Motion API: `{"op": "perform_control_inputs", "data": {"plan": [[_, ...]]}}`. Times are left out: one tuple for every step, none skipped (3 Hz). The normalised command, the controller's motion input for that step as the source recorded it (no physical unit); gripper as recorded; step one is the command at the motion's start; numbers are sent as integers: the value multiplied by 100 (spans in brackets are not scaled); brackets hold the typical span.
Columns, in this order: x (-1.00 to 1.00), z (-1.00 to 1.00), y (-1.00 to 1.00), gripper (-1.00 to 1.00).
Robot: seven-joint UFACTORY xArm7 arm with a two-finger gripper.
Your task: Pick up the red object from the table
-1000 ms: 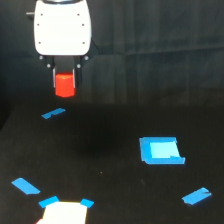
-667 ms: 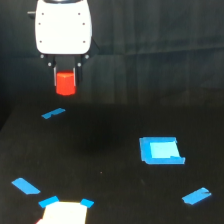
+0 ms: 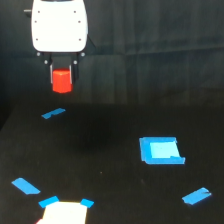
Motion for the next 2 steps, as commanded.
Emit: {"op": "perform_control_inputs", "data": {"plan": [[10,48,69,-100],[2,28,31,-100]]}}
